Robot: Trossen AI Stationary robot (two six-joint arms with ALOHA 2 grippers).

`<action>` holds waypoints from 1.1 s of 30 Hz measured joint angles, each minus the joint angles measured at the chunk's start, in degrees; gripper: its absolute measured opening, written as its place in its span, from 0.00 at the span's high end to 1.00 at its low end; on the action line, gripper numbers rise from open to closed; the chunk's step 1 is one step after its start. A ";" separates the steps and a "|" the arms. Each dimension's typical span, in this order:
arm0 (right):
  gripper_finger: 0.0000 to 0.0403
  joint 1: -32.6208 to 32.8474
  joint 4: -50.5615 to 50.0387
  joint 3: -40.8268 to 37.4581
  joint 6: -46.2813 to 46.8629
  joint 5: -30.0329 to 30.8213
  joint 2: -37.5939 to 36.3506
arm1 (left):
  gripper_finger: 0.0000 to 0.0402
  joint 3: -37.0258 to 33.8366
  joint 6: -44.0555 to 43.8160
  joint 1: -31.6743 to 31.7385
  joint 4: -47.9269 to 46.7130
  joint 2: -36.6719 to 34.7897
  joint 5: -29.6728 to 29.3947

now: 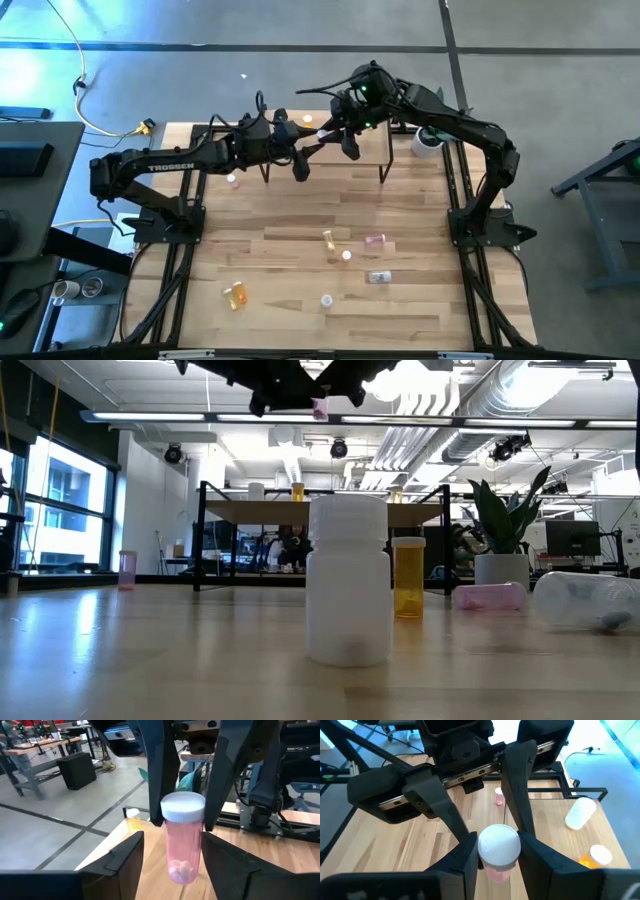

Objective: Pick and place medicine bottles onto shelf by color
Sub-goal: Put the bottom right pink pill bottle on the shelf

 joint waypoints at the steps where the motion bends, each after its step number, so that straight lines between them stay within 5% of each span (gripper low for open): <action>1: 0.74 -0.11 0.00 0.00 0.57 0.04 0.00 | 0.52 0.00 -0.04 0.17 -0.03 0.00 0.05; 24: 0.74 -8.99 1.06 2.11 2.42 12.69 -8.78 | 0.51 16.42 9.38 8.24 -19.68 -0.02 0.70; 33: 0.74 -13.00 14.91 -15.22 7.64 12.53 -9.66 | 0.51 21.41 11.51 11.22 -24.91 -0.02 0.68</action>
